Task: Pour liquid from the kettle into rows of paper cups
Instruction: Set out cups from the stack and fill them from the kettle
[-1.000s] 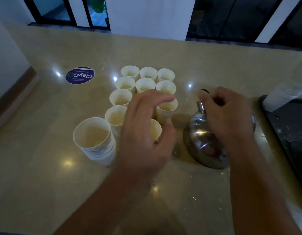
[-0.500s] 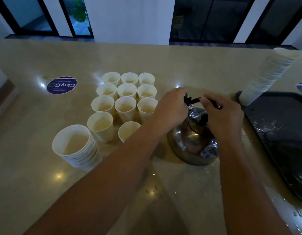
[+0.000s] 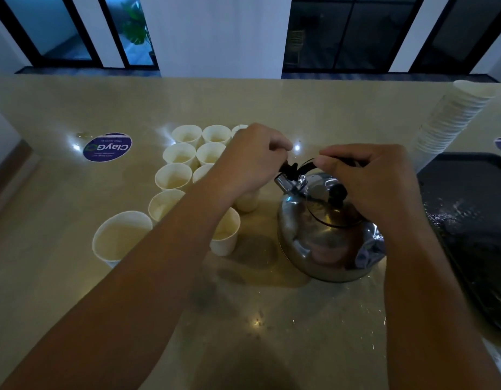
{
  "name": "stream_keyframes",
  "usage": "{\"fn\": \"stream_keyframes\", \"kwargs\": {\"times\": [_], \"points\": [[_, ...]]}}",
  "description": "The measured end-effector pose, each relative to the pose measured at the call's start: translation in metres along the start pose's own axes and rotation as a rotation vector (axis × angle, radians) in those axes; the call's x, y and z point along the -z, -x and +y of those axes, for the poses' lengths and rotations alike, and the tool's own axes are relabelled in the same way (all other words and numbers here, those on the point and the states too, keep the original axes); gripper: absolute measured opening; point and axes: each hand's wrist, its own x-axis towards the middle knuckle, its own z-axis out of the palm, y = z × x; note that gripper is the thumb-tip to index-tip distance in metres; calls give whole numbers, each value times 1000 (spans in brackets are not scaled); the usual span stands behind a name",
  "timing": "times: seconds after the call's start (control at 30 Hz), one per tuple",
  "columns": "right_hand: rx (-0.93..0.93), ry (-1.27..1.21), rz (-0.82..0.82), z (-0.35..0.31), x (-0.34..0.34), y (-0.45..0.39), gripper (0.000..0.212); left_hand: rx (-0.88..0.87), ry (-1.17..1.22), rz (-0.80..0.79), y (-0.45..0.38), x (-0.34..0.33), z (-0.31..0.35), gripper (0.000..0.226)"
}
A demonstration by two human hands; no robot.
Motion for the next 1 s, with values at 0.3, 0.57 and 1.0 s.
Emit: {"fn": "stream_keyframes", "kwargs": {"times": [0.3,0.57,1.0], "points": [[71,44,-149,-31,-7,6,17,61,-29,-41,28,33,2,21],[133,113,-288,-49,-23,5,21,160,-7,-96,39,55,-9,17],[255,298,-425,-77,-44,9,10,211,7,-184,47,71,-21,18]]}}
